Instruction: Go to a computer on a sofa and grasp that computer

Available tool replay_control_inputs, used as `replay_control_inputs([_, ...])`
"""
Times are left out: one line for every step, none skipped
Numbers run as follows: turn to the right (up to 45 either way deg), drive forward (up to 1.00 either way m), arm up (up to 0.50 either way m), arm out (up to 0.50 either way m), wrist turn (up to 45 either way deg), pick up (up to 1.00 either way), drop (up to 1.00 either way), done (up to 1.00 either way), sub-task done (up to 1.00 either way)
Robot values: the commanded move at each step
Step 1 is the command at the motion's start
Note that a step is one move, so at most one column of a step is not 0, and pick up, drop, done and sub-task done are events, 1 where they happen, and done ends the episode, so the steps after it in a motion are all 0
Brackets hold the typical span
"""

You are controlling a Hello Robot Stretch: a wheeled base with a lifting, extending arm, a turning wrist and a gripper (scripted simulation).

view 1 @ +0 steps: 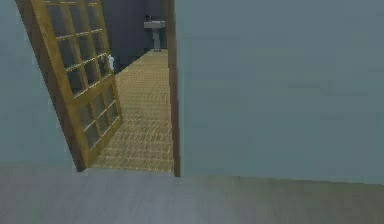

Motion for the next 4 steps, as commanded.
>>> replay_control_inputs([0.0,0.4,0.0,0.0,0.0,0.0,0.0,0.0,0.0])
replay_control_inputs([-30.0,0.0,0.0,0.0,0.0,0.0,0.0,0.0,0.0])
replay_control_inputs([0.0,1.0,0.0,0.0,0.0,0.0,0.0,0.0,0.0])
replay_control_inputs([-3.0,0.0,0.0,0.0,0.0,0.0,0.0,0.0,0.0])
